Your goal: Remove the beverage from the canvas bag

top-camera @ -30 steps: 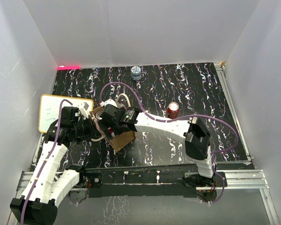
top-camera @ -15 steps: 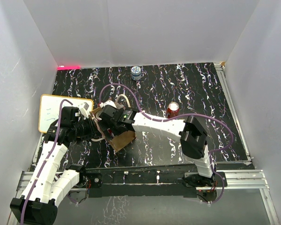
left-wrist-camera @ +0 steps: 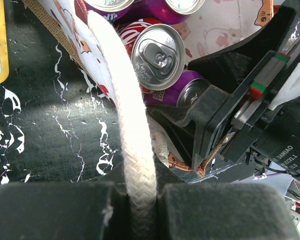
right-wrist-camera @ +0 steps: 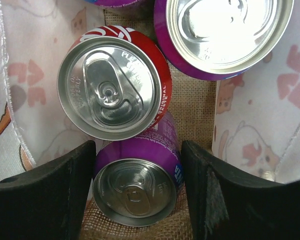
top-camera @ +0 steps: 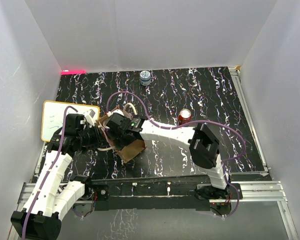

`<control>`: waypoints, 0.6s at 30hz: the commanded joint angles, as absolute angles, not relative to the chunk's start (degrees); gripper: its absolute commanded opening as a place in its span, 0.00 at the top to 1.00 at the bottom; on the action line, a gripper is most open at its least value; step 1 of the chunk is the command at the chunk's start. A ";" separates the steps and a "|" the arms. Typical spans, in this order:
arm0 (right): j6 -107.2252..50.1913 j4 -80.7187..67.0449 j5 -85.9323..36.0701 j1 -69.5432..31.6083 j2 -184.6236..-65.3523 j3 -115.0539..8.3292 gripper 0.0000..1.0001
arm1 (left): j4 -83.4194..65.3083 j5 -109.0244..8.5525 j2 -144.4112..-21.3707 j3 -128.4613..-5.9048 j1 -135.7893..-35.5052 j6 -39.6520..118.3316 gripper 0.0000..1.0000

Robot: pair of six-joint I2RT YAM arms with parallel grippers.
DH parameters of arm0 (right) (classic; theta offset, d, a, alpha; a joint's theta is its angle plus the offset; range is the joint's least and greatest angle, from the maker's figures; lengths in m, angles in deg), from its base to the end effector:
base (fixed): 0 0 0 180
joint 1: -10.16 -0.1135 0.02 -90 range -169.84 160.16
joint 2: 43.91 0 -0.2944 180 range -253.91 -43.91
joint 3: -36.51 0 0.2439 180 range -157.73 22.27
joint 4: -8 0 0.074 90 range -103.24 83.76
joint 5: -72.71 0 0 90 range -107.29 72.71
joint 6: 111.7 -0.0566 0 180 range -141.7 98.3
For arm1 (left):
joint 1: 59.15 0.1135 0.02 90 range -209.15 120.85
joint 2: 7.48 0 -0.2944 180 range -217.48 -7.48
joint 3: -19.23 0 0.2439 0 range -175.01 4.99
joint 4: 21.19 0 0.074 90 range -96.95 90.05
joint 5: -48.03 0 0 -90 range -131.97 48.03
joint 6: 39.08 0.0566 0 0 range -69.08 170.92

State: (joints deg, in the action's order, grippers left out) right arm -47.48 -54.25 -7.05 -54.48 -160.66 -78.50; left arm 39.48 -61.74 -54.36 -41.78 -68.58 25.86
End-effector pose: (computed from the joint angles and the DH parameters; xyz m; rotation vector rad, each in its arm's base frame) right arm 0.2032 0.4052 0.2524 -0.8406 2.5502 0.2706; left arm 0.1378 -0.0423 0.2956 -0.1631 2.4283 -0.6909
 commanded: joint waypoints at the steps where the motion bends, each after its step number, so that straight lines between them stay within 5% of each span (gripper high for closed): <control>1: -47.19 -62.85 -9.48 -54.88 -163.47 -76.85 0.42 | 40.59 -62.37 -54.24 -41.55 -68.11 26.53 1.00; 12: -47.10 -62.50 -4.28 -53.79 -159.77 -81.32 0.65 | 40.57 -62.45 -54.44 -41.75 -68.07 26.66 1.00; 18: -47.22 -60.66 -3.06 -51.72 -157.87 -80.86 0.67 | 40.49 -62.52 -54.48 -41.76 -68.00 26.75 1.00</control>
